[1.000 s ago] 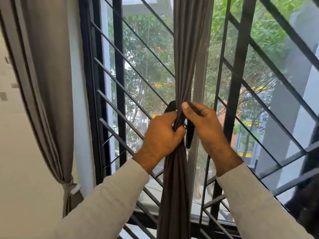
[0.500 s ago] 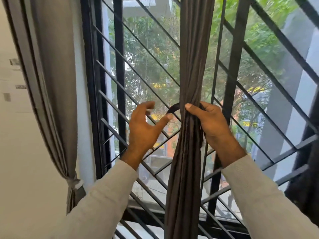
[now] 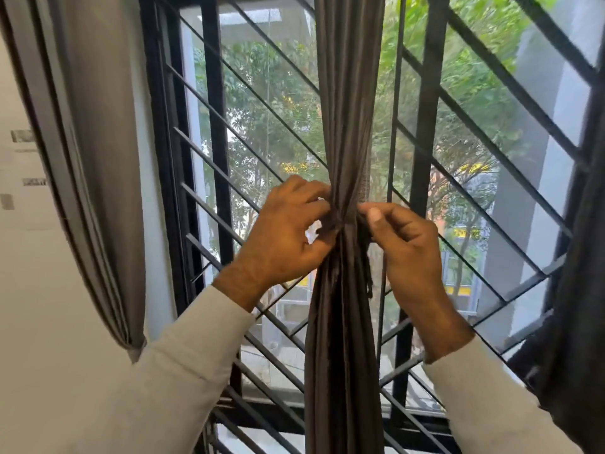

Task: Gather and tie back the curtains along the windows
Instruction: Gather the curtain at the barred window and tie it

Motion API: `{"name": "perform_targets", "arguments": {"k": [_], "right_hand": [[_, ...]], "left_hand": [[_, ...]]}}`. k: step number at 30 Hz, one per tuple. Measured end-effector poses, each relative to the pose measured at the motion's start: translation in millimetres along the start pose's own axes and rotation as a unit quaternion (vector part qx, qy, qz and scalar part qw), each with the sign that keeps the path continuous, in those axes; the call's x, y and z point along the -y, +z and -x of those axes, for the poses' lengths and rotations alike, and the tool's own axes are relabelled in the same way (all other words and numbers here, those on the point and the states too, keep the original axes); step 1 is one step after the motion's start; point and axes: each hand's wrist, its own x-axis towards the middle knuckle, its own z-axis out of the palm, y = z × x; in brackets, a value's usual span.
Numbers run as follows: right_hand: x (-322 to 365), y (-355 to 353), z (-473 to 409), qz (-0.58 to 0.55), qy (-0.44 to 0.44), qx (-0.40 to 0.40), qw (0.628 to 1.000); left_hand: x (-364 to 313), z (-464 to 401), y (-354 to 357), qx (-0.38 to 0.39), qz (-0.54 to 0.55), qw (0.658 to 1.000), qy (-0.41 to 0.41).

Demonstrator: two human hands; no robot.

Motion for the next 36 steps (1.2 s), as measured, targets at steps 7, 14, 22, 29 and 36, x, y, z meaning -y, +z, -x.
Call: {"name": "perform_targets", "arguments": {"k": [7,14,22,29,36], "right_hand": [[11,-31,-1,-0.017,0.000,0.130,0.991],[2,-13,13,0.072,-0.081,0.033,0.994],[-6,-1,21,0.087,-0.084,-0.011,0.993],[-5,14,33,0.124,-0.136,-0.063,0.981],[6,22,29,0.054,-0.093,0.043,0.993]], "left_hand": [[10,-11,-22,0.076,0.058,0.994,0.057],[-15,-13,-9,-0.081,0.048,0.996,0.001],[-11,-31,-10,-0.026,-0.066,0.980,0.185],[6,-48,-4,0.007,0.054,0.999,-0.001],[31,-50,11,0.029,0.216,0.963,-0.158]]}}
